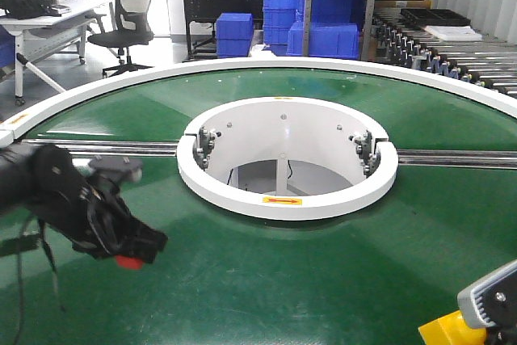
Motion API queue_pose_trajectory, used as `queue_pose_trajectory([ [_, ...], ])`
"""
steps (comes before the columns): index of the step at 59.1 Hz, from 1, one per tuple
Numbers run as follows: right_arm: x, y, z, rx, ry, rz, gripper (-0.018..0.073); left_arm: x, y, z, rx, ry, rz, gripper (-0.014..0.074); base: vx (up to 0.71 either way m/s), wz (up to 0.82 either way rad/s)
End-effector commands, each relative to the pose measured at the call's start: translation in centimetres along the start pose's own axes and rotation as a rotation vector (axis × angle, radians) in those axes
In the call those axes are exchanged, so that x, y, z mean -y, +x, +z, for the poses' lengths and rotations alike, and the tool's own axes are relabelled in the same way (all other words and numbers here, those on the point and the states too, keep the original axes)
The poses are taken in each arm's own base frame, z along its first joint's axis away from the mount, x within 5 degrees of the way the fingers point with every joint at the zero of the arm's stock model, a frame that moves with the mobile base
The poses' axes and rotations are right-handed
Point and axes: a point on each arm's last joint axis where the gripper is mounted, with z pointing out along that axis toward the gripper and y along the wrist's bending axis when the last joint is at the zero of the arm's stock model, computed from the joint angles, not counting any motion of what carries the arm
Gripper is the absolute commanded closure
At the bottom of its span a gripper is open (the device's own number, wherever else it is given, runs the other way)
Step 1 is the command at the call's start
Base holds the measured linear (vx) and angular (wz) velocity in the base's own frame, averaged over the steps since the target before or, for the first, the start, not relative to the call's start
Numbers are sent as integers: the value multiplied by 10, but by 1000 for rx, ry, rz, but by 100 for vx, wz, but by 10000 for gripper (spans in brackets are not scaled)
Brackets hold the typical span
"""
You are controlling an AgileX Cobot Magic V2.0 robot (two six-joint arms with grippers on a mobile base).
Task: Pick red and yellow blocks into blue bin
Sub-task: 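Lift the red cube with left gripper and yellow brick with right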
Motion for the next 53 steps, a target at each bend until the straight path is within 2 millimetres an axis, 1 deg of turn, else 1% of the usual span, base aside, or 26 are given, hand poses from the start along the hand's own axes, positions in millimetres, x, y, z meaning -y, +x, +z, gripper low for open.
queue_pose_trajectory([
  [1, 2, -14, -8, 106, 14, -22, 315, 14, -2, -61, 170, 33, 0, 280, 0, 0],
  [2, 2, -14, -8, 106, 14, -22, 315, 16, 0, -71, 192, 37, 6, 280, 0, 0],
  [8, 2, -14, -8, 106, 14, -22, 315, 22, 18, -99, 253, 51, 27, 280, 0, 0],
  [11, 2, -14, -8, 106, 14, -22, 315, 27, 31, -120, 296, 55, 48, 280, 0, 0],
  [18, 2, -14, -8, 106, 14, -22, 315, 33, 60, -149, 354, 54, 81, 280, 0, 0],
  [24, 2, -14, -8, 106, 14, -22, 315, 37, 89, -174, 407, 45, 99, 280, 0, 0],
  [25, 2, -14, -8, 106, 14, -22, 315, 38, 92, -174, 404, 45, 98, 280, 0, 0],
  [35, 2, -14, -8, 106, 14, -22, 315, 44, 141, -199, 460, 44, 112, 280, 0, 0],
  [40, 2, -14, -8, 106, 14, -22, 315, 45, 160, -202, 464, 46, 116, 280, 0, 0],
  [43, 2, -14, -8, 106, 14, -22, 315, 47, 174, -207, 480, 47, 121, 280, 0, 0],
  [53, 2, -14, -8, 106, 14, -22, 315, 49, 204, -213, 516, 46, 130, 280, 0, 0],
])
